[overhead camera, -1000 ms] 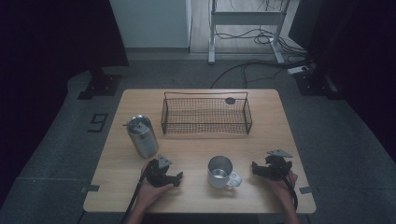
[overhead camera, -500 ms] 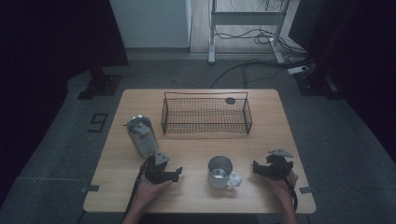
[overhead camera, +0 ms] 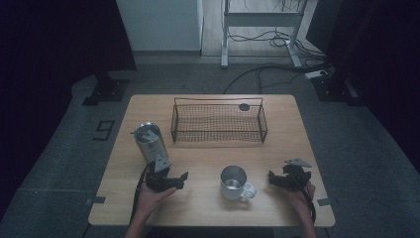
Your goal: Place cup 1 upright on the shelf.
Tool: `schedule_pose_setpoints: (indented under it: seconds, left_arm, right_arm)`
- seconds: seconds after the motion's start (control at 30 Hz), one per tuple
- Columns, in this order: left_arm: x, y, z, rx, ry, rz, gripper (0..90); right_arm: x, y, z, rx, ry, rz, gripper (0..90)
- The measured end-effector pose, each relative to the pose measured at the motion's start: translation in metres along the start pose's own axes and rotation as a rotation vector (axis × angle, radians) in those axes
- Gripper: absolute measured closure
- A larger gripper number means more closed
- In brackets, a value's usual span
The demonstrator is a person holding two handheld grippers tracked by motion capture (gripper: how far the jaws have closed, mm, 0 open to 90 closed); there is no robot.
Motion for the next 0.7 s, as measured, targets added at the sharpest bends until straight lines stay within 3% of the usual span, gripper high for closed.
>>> schedule_pose_setpoints:
  seconds: [0.23, 0.7]
  left_arm:
    - [-0.014, -0.008, -0.002, -0.020, 0.036, -0.009, 14.7]
    - [-0.034, -0.031, 0.001, -0.063, 0.064, -0.047, 14.7]
  right_arm:
    - [0.000, 0.000, 0.000, 0.001, -0.001, 0.001, 0.0]
    - [0.000, 0.000, 0.000, 0.002, -0.001, 0.002, 0.0]
Point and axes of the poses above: each handheld gripper's, and its own axes: x roughly forward along the jaws, z roughly out of its underside, y roughly to its right, the point moved 6 cm from there along x, roughly forward along the jaws, and after that the axes turned 8 degrees about -y, right-handed, at the moved point
